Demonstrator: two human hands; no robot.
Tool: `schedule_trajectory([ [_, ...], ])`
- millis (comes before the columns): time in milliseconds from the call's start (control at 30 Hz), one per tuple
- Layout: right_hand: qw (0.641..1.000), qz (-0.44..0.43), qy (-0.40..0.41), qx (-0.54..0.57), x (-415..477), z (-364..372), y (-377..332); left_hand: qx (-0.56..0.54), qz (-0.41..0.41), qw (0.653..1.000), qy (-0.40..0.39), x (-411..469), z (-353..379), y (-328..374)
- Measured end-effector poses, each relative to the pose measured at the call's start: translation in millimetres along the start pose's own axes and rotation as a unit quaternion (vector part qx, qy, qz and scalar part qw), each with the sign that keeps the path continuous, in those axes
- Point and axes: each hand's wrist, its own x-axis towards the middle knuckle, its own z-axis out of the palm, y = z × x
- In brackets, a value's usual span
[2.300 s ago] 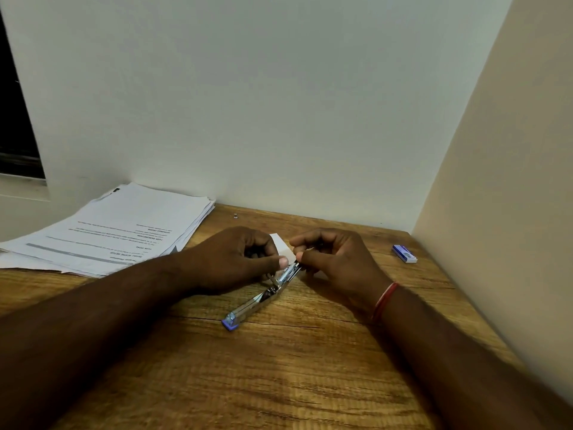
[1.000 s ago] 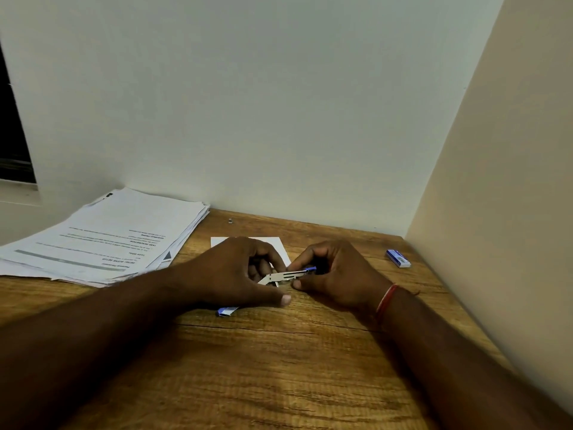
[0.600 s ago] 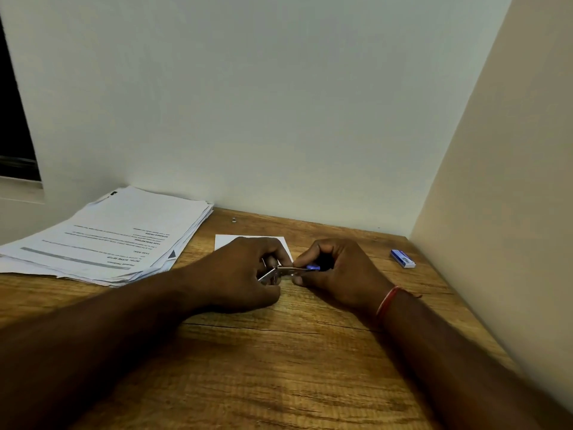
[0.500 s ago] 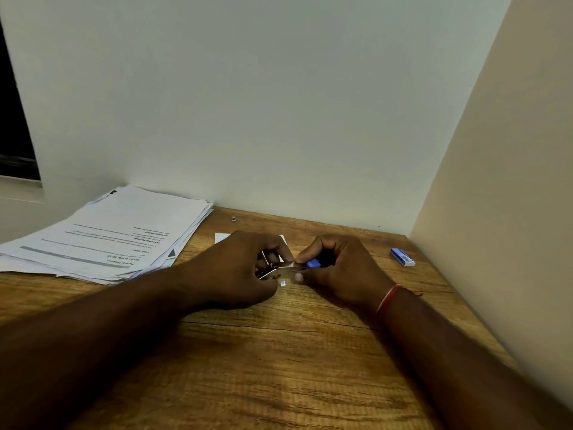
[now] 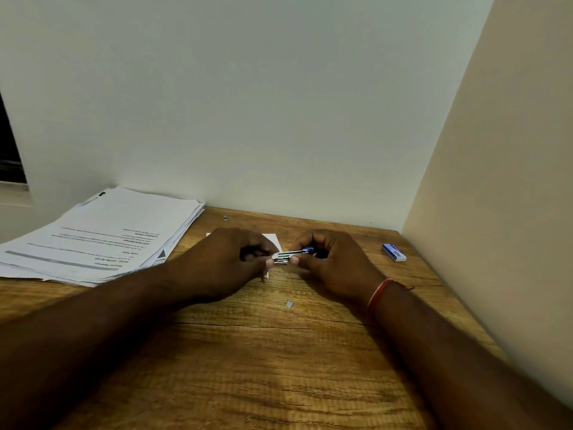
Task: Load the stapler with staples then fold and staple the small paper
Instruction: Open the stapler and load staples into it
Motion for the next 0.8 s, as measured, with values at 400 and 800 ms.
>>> schedule_trajectory([
  [400,0.997,0.025,-0.075,0.003,1,-4,5,0.026,0.038,0.997,-0.065,6,-3,-17],
  [800,0.898,0.204,0.263,-0.288,18,-68,45,0.009,0.04,0.999,0.014,9,1,-26],
])
